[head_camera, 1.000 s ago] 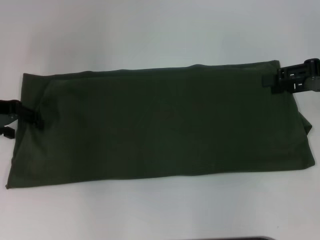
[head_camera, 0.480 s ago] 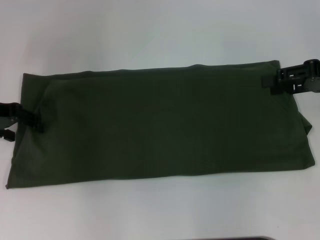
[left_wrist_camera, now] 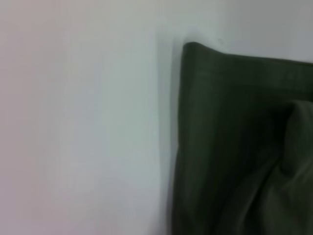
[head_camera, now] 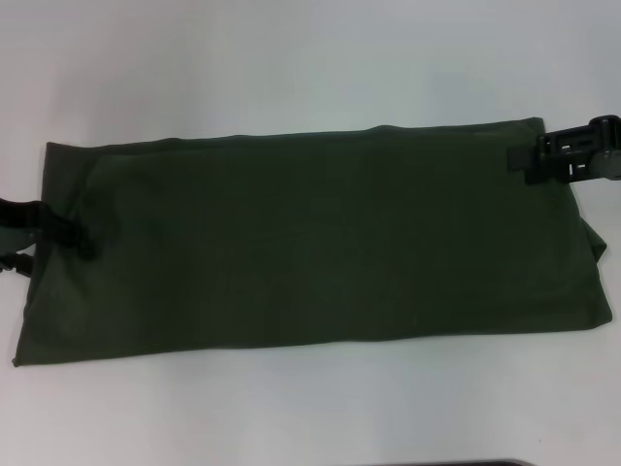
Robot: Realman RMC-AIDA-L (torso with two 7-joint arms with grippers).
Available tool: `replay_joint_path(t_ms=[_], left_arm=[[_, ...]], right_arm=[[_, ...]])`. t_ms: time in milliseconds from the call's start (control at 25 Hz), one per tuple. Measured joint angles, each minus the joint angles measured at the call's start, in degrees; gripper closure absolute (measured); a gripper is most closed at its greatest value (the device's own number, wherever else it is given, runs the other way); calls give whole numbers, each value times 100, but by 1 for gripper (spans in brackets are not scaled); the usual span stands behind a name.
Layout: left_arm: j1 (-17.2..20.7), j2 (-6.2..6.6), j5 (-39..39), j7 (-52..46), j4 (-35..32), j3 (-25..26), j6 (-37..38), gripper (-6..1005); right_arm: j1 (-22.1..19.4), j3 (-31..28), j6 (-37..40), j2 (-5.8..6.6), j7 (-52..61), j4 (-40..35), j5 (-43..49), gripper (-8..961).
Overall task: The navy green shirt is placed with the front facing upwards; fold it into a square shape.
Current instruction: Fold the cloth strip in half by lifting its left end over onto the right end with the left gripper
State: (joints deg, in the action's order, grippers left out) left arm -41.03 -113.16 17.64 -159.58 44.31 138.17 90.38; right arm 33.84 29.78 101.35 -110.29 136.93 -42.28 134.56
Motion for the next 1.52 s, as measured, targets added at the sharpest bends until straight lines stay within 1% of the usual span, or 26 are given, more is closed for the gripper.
replay_joint_path(t_ms=[240, 520, 840, 960, 1360, 1520], left_arm=[[-32, -49, 101, 45, -18, 4, 90, 172], [-94, -56, 357, 126, -94, 2, 176, 173], [-113, 26, 785, 231, -168, 13, 340, 174], [-115, 32, 808, 235, -169, 15, 346, 174], [-64, 75, 840, 230, -182, 26, 300, 220], [-86, 87, 841, 242, -296, 26, 281, 223]], right_arm=[[0, -1, -3, 0, 0, 0, 0, 308], [-10, -8, -3, 13, 0, 55, 0, 308], [-9, -18, -2, 17, -2, 60, 0, 308], [-9, -8, 1, 18, -3, 62, 0, 307], [-22, -2, 15, 10, -7, 70, 0, 307], [-25, 2, 16, 9, -9, 71, 0, 308]])
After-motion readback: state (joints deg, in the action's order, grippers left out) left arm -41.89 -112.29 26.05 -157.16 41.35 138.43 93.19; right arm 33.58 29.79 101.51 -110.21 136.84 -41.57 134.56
